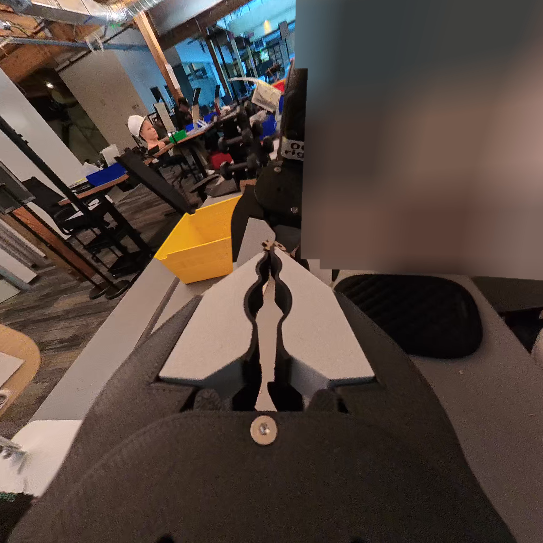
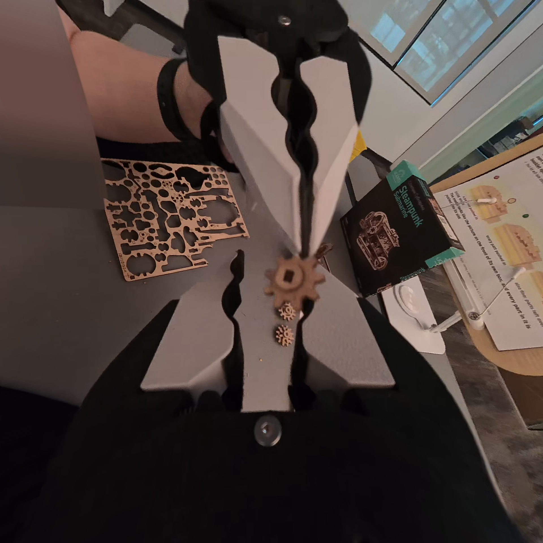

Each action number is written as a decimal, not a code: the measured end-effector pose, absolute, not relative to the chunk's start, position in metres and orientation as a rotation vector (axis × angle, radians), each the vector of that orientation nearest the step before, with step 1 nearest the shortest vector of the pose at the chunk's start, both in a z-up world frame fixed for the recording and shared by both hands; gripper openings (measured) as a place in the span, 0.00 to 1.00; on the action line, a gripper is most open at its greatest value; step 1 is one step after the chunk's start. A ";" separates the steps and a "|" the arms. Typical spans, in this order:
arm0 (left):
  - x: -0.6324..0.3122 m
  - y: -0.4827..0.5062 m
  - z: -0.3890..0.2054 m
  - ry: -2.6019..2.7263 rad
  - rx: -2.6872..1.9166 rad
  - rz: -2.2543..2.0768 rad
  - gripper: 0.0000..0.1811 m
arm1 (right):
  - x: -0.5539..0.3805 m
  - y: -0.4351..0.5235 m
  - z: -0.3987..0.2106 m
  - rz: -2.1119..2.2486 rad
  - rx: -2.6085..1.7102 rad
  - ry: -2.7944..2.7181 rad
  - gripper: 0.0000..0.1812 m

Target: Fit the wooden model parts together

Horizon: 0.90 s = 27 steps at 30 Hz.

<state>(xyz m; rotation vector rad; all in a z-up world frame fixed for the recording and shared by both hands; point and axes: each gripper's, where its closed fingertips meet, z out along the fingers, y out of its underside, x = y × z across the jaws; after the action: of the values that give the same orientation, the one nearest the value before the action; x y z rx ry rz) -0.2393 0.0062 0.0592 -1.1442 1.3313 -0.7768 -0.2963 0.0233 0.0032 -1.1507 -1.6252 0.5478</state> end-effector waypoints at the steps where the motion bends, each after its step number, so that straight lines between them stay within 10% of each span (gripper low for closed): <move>1: -0.242 0.007 0.060 1.333 -1.138 -0.790 0.00 | -0.294 0.024 0.006 0.573 -1.159 -1.616 0.18; 14: -0.251 0.017 0.064 1.309 -1.068 -0.708 0.00 | -0.267 0.009 0.034 1.327 -1.365 -1.510 0.20; 27: -0.251 0.013 0.066 1.311 -1.044 -0.716 0.06 | -0.258 0.016 0.050 1.317 -1.291 -1.449 0.00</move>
<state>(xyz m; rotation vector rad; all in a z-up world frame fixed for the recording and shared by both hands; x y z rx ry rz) -0.2512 0.0127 0.0661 -1.0444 1.3110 -0.7159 -0.2577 0.0164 0.0495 -1.2913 -1.4491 1.3167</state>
